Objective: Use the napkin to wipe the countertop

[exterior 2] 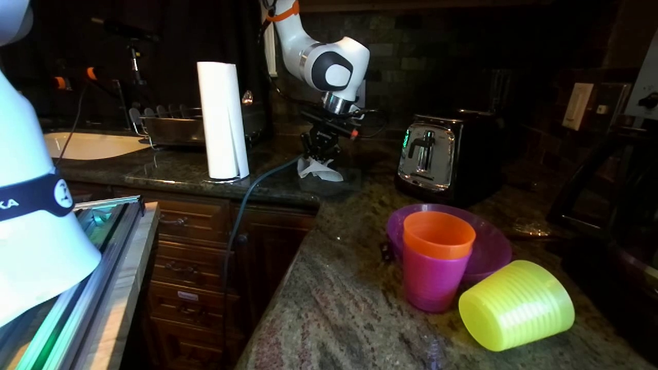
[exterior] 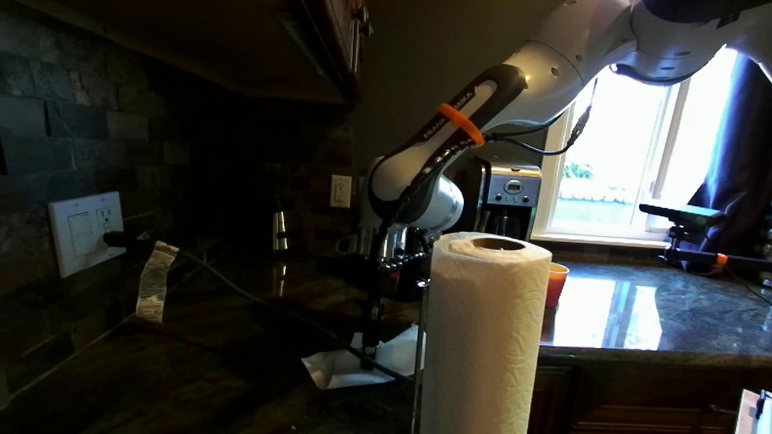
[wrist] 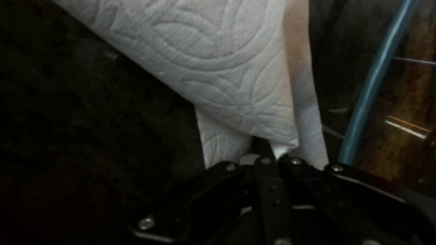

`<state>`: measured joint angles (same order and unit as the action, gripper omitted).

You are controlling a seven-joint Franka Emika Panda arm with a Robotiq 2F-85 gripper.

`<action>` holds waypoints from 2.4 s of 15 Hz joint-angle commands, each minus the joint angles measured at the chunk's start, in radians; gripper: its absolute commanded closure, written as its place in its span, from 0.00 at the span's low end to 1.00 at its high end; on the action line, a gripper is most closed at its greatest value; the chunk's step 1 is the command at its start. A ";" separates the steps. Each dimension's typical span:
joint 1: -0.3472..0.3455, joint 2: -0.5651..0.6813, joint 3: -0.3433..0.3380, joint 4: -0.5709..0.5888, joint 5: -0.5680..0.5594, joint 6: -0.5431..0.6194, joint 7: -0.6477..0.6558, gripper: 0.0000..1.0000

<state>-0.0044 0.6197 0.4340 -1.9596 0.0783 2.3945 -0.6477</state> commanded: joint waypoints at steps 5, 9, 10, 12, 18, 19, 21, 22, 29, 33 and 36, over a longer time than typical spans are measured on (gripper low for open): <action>0.029 0.005 -0.061 -0.022 0.009 -0.134 -0.002 0.99; 0.023 -0.034 -0.055 -0.040 0.036 -0.101 -0.014 0.99; 0.012 -0.066 -0.043 -0.063 0.059 -0.068 -0.015 0.99; 0.004 -0.114 -0.039 -0.105 0.090 -0.013 0.001 0.99; -0.030 -0.313 0.000 -0.257 0.287 0.129 -0.006 0.99; -0.028 -0.344 -0.002 -0.277 0.319 0.142 -0.005 0.99; 0.009 -0.423 -0.050 -0.329 0.310 0.152 0.075 0.99; 0.024 -0.459 -0.070 -0.356 0.297 0.162 0.121 0.99; 0.105 -0.546 -0.247 -0.465 -0.098 0.103 0.566 0.99; 0.123 -0.535 -0.313 -0.493 -0.351 0.142 0.804 0.99; 0.134 -0.498 -0.344 -0.482 -0.507 0.183 0.950 0.99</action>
<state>0.1010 0.1008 0.1263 -2.4308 -0.3037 2.5295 0.1674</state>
